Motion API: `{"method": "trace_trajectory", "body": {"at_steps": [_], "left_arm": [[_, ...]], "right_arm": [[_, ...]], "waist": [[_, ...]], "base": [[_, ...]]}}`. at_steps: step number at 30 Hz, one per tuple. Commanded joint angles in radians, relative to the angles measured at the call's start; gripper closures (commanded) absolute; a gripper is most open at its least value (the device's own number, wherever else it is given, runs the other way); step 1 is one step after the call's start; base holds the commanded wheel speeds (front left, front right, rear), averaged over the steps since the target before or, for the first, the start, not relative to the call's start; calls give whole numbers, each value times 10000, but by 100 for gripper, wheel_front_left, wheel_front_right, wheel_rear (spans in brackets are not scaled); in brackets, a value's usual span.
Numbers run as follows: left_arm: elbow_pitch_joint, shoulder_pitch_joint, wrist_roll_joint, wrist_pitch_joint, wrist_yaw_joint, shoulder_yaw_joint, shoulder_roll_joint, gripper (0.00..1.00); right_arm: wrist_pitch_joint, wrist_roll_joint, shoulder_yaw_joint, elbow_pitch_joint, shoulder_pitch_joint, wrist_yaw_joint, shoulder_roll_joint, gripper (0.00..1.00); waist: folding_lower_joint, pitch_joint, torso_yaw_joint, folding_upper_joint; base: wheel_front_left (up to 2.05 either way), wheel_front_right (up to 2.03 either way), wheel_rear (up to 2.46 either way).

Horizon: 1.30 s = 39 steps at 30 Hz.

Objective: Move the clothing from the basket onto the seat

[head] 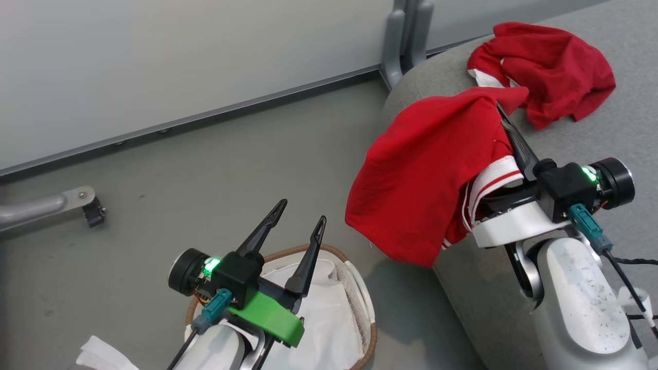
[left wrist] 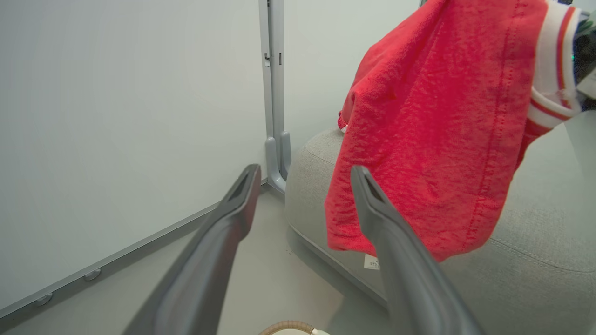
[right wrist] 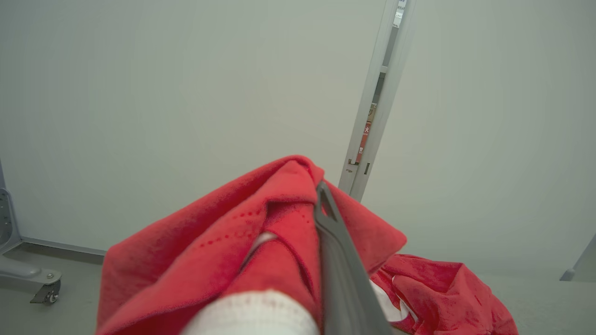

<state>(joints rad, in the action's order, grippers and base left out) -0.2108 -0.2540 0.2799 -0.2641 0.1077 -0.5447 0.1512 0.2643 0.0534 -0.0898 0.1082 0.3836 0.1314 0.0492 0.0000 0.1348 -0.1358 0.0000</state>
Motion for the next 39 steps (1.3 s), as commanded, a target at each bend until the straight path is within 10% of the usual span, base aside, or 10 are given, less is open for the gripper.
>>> {"method": "trace_trajectory", "body": {"at_steps": [1,19,30,39], "left_arm": [[-30,113,-161,-3,76,75,-41,0],[-356,-592,-568,1,231,-601,218,0],[-261,-1036,-517,1,235,-815,346,0],[-32,-1816,-608,1,236,-1077,443,0]], "right_arm": [[1,-40,153,-42,-161,-14,23,100],[1,-688,599,-99,-473,-14,14,100],[1,-690,1038,7,355,-14,23,100],[1,48,2789,596,3892,-14,26,100]], "waist": [[0,364,-1080,0],[0,1362,-3945,0],[0,1854,-3183,0],[0,3087,-1637,0]], "base": [[0,0,0],[0,0,0],[0,0,0],[0,0,0]]}}
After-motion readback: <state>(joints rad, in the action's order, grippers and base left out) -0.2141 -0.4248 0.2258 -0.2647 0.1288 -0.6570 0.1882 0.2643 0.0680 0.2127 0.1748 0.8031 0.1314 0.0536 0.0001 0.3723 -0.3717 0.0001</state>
